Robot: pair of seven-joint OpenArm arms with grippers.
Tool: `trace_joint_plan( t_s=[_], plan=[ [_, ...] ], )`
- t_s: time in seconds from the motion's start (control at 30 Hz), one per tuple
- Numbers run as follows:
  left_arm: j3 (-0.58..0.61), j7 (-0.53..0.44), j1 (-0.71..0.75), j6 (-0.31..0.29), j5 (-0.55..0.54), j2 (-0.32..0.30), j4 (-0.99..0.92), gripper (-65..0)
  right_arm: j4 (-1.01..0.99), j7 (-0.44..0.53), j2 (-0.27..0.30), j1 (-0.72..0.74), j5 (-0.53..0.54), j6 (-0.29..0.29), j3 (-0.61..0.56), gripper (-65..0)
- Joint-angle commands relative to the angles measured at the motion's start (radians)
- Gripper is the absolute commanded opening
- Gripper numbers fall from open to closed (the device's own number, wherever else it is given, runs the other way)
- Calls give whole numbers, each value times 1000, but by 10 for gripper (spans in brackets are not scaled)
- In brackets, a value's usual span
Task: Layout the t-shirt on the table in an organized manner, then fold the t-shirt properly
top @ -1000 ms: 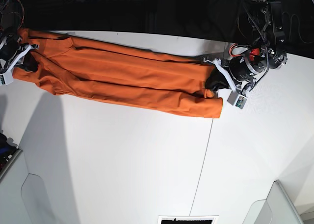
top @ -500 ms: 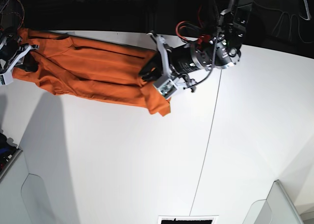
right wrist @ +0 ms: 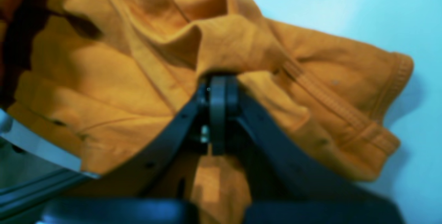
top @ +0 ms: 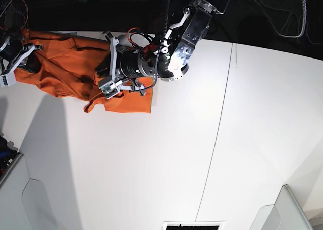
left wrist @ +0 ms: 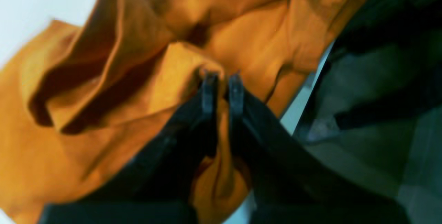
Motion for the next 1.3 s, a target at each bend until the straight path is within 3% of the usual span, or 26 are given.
trace_joint_plan(
  t_s=[0.0,0.03,0.07,0.13,0.23,0.47,0.63,0.77,1.1,1.27],
  plan=[
    [16,-18,-9,-5,-20,13,8,-582,13,19,21,5,23,-2,10,-650],
    [28,-18,-6,-5,-21,14,4,-507,13,19,21,5,34,-2,10,-650],
    [41,-18,-3,-5,-26,14,4,-431,13,19,21,5,50,-2,10,-603],
    [64,-18,-1,-4,-53,14,4,-349,13,19,22,5,74,-2,10,-488],
    [97,-19,-2,-4,-113,17,5,-347,24,19,21,5,105,-2,44,-390],
    [79,-19,-2,-9,-170,19,95,-347,61,-38,27,21,198,-1,257,-387],
    [28,-11,-1,-8,-169,19,129,-347,58,-81,42,-7,177,-1,286,-384],
    [-40,39,-1,-8,-170,12,129,-347,22,-74,57,-55,160,-1,286,-286],
    [-186,50,40,-8,-249,-165,136,-347,-172,-45,97,-54,159,11,284,-263],
    [-303,50,63,-17,-275,-186,139,-347,-185,-44,97,-53,186,21,232,-263]
  ],
)
